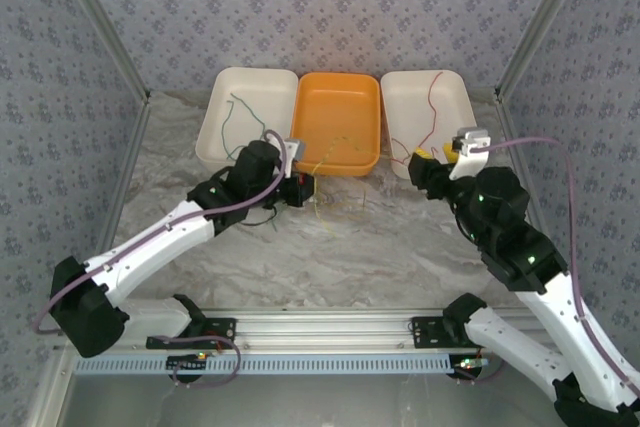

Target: Untangle the cables

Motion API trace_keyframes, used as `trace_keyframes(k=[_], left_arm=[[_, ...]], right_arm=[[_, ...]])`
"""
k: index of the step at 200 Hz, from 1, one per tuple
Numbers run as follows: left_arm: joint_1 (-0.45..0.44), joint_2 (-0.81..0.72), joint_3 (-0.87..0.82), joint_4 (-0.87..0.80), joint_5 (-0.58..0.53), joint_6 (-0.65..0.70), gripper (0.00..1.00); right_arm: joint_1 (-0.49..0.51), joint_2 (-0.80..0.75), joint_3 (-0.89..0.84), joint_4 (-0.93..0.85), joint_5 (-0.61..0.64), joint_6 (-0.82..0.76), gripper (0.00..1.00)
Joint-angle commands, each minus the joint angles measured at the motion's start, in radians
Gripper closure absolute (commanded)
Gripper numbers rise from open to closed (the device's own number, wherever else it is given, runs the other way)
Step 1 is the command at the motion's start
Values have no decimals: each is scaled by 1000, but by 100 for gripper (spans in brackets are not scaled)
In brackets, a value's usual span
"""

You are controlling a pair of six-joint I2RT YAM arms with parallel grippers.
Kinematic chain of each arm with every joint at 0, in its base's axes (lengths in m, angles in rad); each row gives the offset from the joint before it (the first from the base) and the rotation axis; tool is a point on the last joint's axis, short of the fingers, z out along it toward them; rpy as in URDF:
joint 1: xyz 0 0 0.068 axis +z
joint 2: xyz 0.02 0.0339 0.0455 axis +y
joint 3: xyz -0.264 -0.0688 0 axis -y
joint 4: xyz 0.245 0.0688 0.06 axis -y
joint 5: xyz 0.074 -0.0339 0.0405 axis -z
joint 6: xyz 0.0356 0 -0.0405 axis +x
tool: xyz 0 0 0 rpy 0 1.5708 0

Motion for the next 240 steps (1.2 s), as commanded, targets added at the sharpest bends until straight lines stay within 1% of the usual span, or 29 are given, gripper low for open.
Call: trace_keyframes(k=[1, 18, 33, 53, 67, 91, 118, 143, 192, 223, 240], left_arm=[[62, 9, 42, 159, 95, -81, 100], [121, 41, 64, 219, 126, -126, 100], [172, 76, 89, 256, 167, -161, 100], [224, 91, 107, 275, 170, -178, 100], [263, 94, 100, 326, 171, -212, 100], [319, 162, 133, 409, 237, -284, 100], [332, 286, 234, 400, 268, -290, 100], [337, 402, 317, 405, 270, -285, 100], [339, 641, 420, 472, 254, -309, 100], [332, 778, 469, 465, 224, -308, 100], [332, 851, 515, 446, 251, -313, 100]], right_arm=[[-4, -54, -27, -43, -34, 120, 37], [-3, -86, -58, -52, -38, 153, 37], [-4, -105, -86, -49, -66, 181, 38], [1, -110, -114, -46, -117, 218, 38], [6, -110, -126, -48, -129, 231, 38], [14, -116, -151, -36, -133, 242, 38], [22, -119, -168, -22, -142, 260, 38], [34, -120, -175, -21, -141, 270, 39], [59, -143, -161, -16, -181, 298, 38], [71, -161, -143, -49, -174, 297, 38], [75, -168, -136, -69, -170, 293, 38]])
